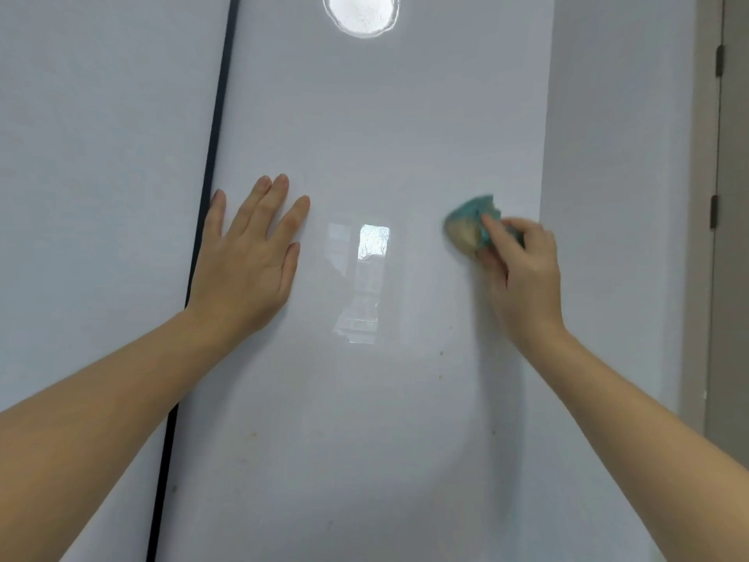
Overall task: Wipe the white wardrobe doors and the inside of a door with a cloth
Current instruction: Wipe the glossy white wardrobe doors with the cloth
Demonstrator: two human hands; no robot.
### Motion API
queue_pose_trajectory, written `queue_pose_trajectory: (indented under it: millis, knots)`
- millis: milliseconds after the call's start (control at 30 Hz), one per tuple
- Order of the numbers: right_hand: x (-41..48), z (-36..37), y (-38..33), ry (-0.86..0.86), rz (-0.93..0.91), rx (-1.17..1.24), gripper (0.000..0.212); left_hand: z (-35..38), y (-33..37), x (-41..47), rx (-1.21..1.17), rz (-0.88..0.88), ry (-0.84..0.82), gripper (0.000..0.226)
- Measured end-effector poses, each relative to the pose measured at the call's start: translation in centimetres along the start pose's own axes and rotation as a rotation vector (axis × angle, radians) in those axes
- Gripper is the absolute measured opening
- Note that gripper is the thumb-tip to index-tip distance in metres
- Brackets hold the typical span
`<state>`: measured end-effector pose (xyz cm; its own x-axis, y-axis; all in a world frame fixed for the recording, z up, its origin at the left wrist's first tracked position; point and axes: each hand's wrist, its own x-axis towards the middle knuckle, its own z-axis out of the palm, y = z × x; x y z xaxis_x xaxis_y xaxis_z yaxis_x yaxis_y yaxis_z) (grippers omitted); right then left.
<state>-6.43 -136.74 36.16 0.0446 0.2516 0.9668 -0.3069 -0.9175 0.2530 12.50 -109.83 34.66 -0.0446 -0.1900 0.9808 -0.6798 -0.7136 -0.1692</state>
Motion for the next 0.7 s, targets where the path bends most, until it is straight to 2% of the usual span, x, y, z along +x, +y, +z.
queue_pose_trajectory:
  millis: [100, 200, 400, 467, 600, 700]
  knots:
    - [-6.7, -2.0, 0.5, -0.062, -0.122, -0.075, 0.021, 0.1, 0.1, 0.0, 0.006, 0.004, 0.008, 0.052]
    - [-9.0, -3.2, 0.8, -0.11, -0.236, -0.11, 0.037, 0.2, 0.2, 0.0, 0.013, 0.0, 0.004, 0.054]
    - [3.3, -2.0, 3.5, -0.032, 0.238, 0.002, 0.051, 0.2, 0.3, -0.1, -0.002, 0.004, 0.026, 0.053]
    - [4.9, -1.6, 4.1, -0.012, 0.274, 0.056, 0.052, 0.3, 0.3, -0.1, -0.011, 0.002, 0.037, 0.053]
    - [-0.6, -1.6, 2.3, 0.001, 0.114, 0.071, 0.048, 0.3, 0.3, -0.2, -0.023, -0.004, 0.04, 0.052]
    - [-8.4, -2.2, -0.4, -0.096, -0.091, 0.076, 0.032, 0.3, 0.4, -0.1, -0.025, 0.002, 0.023, 0.052]
